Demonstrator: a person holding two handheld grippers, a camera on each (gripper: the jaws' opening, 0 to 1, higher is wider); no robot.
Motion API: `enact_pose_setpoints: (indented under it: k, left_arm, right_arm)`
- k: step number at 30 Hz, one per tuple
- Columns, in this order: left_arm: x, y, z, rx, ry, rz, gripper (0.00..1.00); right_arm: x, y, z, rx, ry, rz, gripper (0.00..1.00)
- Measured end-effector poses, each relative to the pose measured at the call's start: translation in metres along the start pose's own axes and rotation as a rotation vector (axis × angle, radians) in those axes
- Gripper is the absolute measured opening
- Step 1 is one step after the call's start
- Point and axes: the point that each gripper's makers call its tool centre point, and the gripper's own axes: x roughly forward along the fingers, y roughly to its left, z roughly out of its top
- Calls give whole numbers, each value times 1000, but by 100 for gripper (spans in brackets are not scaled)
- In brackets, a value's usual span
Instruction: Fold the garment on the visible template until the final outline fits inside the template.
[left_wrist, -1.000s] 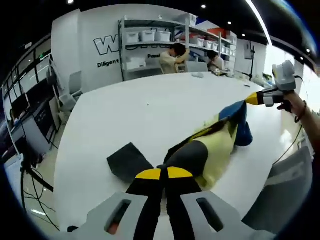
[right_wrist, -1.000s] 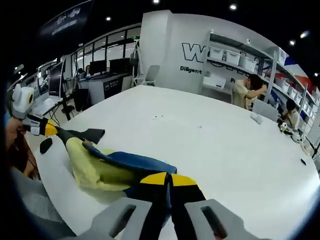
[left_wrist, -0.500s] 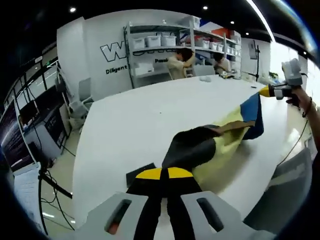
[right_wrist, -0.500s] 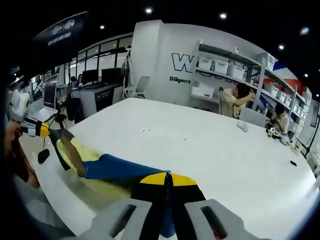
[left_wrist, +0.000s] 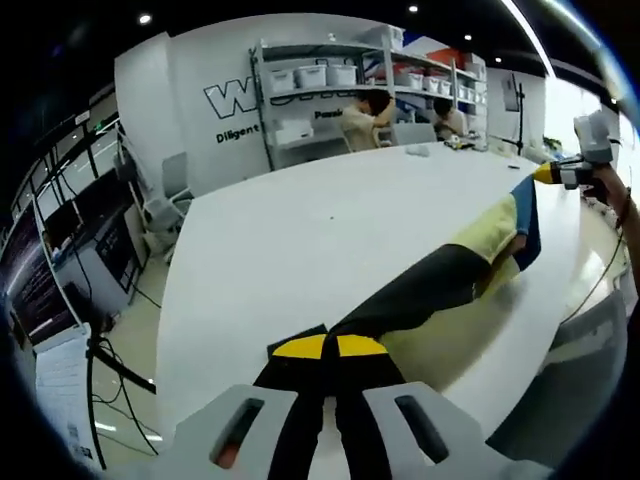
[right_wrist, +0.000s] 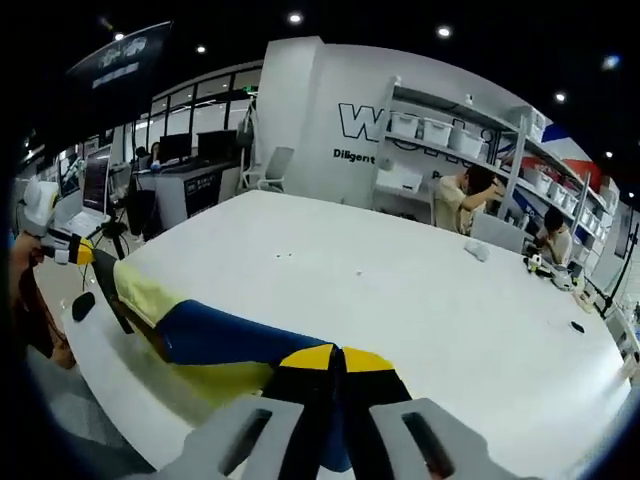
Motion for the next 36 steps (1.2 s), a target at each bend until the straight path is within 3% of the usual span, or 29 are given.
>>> enact_pose_setpoints:
  k: [4, 9, 12, 18, 22, 25, 27, 36]
  left_arm:
    - [20, 0, -17, 25, 54, 21, 3]
    - [41, 0, -30, 7, 83, 23, 3]
    - [54, 1, -35, -20, 87, 22, 3]
    - [81, 7, -48, -12, 131, 47, 3]
    - [96, 9, -57, -9, 157, 50, 3]
    - [104, 8, -64, -13, 181, 48, 3]
    - [111, 9, -68, 2, 189, 52, 3]
    - [124, 13, -78, 4, 201, 53, 3]
  right_arm:
    - [21, 6, -28, -44, 104, 33, 0]
    - [45, 4, -46, -51, 132, 42, 0]
    - [61, 1, -66, -99, 199, 51, 0]
    - [88, 4, -83, -98, 193, 74, 0]
    - [107, 5, -90, -137, 167, 86, 0]
    - [118, 4, -99, -211, 180, 86, 0]
    - [125, 5, -106, -212, 185, 91, 0]
    - [135, 4, -119, -235, 208, 89, 0]
